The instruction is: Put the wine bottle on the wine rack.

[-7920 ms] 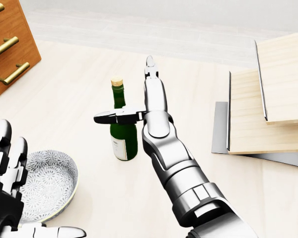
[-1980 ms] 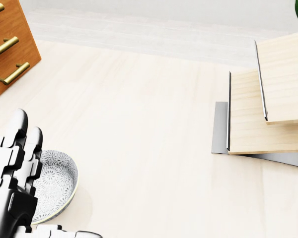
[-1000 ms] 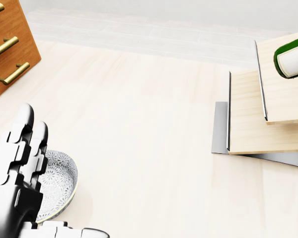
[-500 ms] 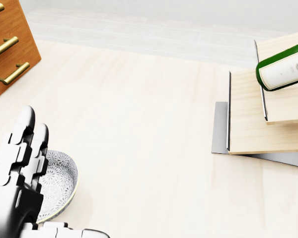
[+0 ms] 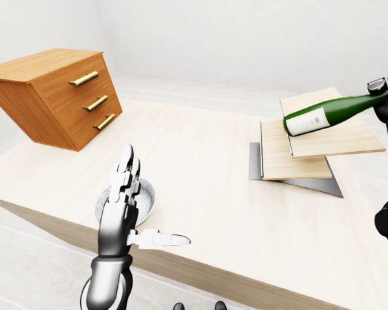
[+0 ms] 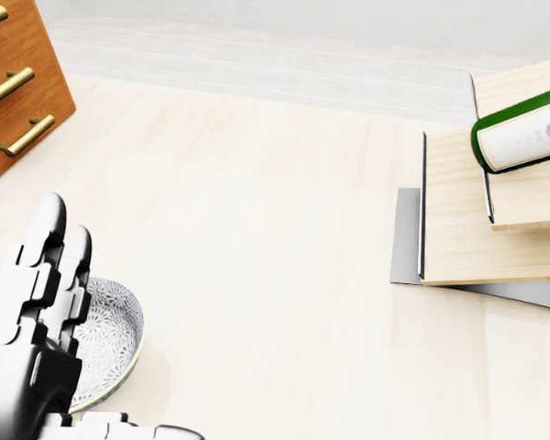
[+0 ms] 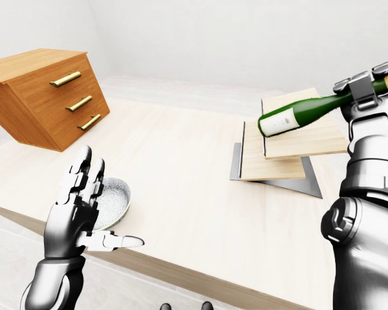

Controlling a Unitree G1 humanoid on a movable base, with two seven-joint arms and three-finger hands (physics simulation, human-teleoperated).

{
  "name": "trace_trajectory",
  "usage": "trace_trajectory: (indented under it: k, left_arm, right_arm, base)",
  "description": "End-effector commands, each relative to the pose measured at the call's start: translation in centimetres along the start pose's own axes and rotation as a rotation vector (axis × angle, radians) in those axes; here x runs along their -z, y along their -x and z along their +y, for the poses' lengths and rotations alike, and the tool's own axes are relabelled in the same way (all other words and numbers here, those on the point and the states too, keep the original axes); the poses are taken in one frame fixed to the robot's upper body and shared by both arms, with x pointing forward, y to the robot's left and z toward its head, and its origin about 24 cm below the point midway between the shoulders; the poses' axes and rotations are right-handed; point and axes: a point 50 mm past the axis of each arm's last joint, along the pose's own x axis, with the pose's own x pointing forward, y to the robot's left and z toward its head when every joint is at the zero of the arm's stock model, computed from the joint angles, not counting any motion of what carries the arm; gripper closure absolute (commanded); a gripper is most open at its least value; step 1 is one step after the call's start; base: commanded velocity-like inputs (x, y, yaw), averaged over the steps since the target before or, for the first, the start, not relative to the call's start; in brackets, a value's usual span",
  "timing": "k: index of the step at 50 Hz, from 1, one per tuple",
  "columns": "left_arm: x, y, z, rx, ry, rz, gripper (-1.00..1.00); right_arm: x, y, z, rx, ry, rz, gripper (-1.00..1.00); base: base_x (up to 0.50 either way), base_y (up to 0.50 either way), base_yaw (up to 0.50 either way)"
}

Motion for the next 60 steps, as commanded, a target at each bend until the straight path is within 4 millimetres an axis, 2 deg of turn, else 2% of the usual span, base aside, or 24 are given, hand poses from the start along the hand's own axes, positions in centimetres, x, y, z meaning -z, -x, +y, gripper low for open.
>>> trace_trajectory:
  k: [1, 24, 44, 60]
  left_arm:
    - [-0.1, 0.0, -0.1, 0.004, 0.000, -0.005, -1.00]
    - [0.7, -0.1, -0.2, 0.011, 0.002, 0.029, -1.00]
    - [0.1, -0.2, -0.4, 0.023, -0.002, 0.001, -1.00]
    - [0.2, -0.2, -0.5, 0.027, -0.001, 0.000, -1.00]
  right_arm:
    - [1.5, 0.3, -1.6, 0.046, 0.038, 0.056, 1.00]
    - [2.8, 0.5, -2.1, 0.054, 0.070, 0.095, 1.00]
    - [2.0, 0.8, -4.1, 0.167, 0.029, 0.082, 1.00]
    - [2.7, 1.3, -5.6, 0.234, 0.004, 0.100, 1.00]
  base:
    - [0.00, 0.00, 0.00]
    - [0.00, 0.00, 0.00]
    - [0.00, 0.00, 0.00]
    - [0.00, 0.00, 0.00]
